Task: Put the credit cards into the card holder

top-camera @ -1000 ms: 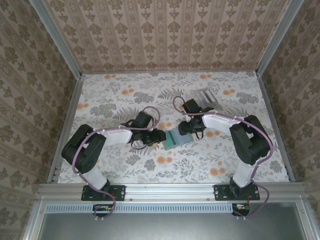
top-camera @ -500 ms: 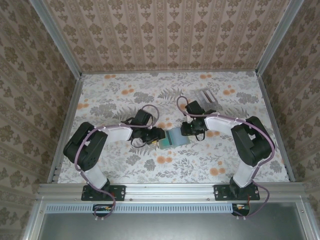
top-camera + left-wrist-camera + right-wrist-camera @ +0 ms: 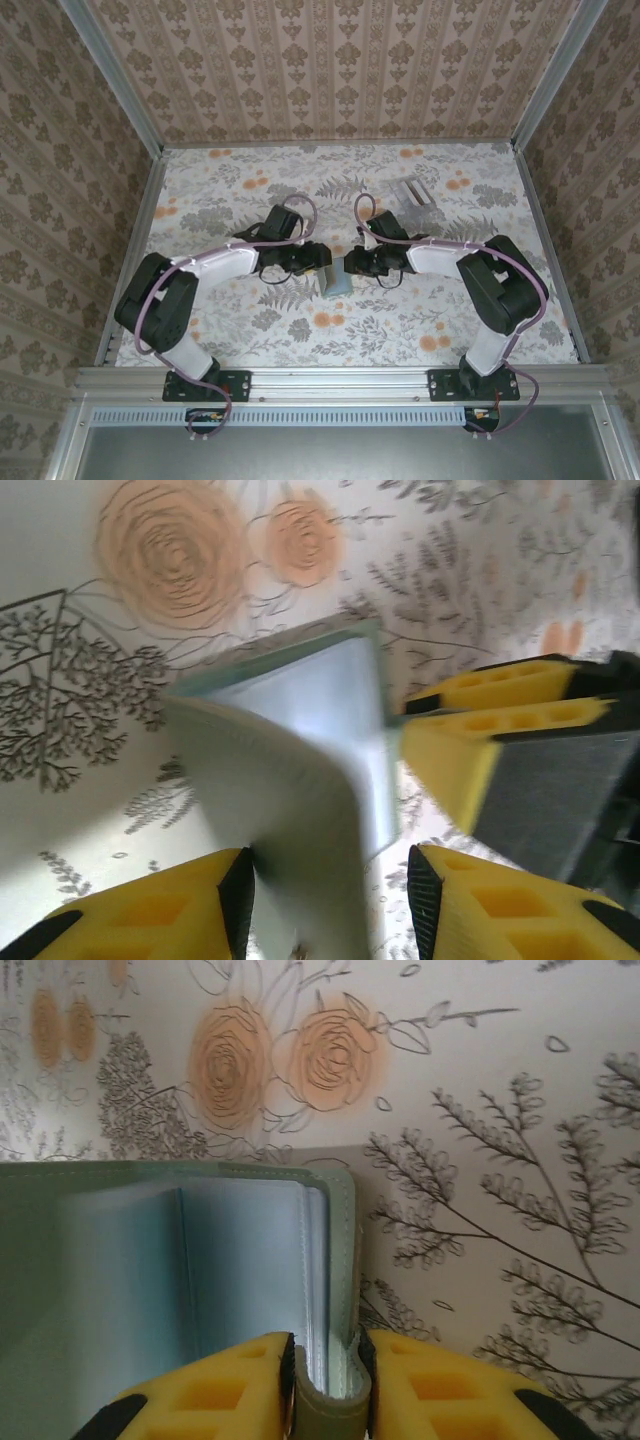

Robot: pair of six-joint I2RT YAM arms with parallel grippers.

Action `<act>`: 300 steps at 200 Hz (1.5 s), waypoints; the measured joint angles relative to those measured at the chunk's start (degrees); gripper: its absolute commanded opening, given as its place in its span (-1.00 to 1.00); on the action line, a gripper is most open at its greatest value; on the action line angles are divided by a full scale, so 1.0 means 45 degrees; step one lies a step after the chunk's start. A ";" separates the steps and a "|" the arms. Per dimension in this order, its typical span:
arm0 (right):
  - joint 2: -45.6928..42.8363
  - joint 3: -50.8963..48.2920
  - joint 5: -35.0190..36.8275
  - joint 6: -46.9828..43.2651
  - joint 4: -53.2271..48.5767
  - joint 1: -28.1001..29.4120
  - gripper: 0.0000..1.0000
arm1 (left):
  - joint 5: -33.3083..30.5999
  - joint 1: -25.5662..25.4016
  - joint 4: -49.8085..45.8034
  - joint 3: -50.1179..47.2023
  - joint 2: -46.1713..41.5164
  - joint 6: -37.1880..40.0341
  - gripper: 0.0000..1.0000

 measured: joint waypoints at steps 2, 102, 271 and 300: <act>0.0000 0.0000 0.0000 -0.0024 0.0015 0.0000 -0.36 | 0.0005 -0.0010 -0.0029 0.0044 -0.0034 0.0019 -0.04; -0.0175 -0.0044 0.1360 -0.0073 -0.0525 0.0005 -0.11 | 0.0495 -0.0296 -0.0136 0.0549 0.1355 0.0316 -0.06; -0.1690 -0.0918 0.2361 -0.0024 -0.0539 -0.0238 -1.00 | 0.0306 -0.0661 0.0918 0.0418 0.2093 -0.0039 -0.20; -0.1690 -0.1185 0.1559 0.0291 0.0092 -0.0238 -1.00 | 0.0403 -0.0325 0.1268 -0.0102 0.1846 -0.0282 -0.21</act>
